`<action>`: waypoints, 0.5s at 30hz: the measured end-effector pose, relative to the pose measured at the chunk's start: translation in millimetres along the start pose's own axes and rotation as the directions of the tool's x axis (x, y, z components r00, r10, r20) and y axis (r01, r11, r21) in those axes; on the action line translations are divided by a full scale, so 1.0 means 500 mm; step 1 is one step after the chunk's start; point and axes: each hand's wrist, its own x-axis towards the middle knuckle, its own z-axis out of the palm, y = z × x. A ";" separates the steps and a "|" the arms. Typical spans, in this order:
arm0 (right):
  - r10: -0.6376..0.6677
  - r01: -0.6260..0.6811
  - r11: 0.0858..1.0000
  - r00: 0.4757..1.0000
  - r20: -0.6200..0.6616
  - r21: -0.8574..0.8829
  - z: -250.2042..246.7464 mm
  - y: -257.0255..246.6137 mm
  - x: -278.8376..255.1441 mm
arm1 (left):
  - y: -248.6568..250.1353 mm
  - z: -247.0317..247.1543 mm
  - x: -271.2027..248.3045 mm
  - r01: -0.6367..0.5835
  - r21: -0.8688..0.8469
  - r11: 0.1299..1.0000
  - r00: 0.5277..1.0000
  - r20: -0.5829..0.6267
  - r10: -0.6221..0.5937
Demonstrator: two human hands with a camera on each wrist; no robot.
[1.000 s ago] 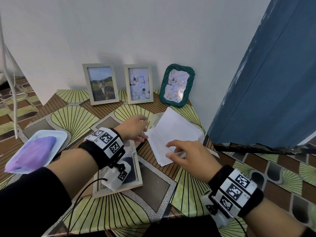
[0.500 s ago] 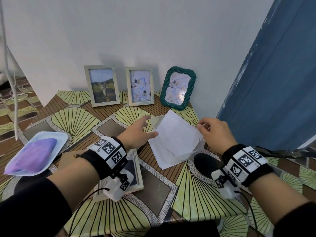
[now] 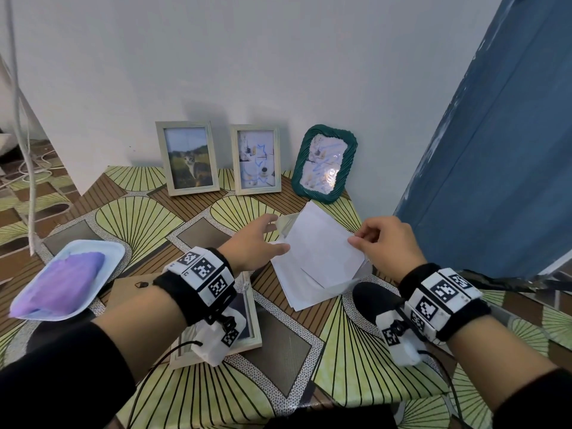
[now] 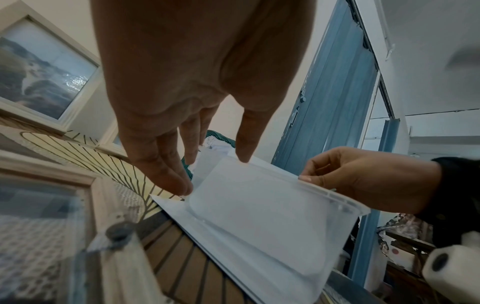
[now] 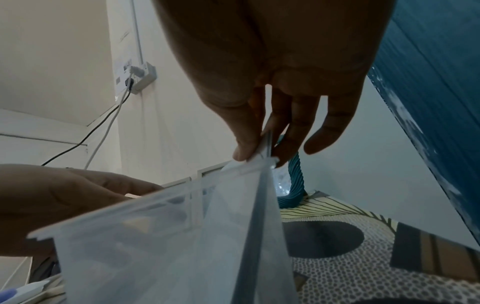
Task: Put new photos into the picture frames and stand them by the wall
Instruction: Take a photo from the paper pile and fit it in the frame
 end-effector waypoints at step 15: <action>0.057 -0.053 0.992 0.998 -0.034 0.117 -0.025 -0.005 0.013 | -0.003 0.003 0.010 0.013 0.001 1.000 1.000 -0.008 -0.013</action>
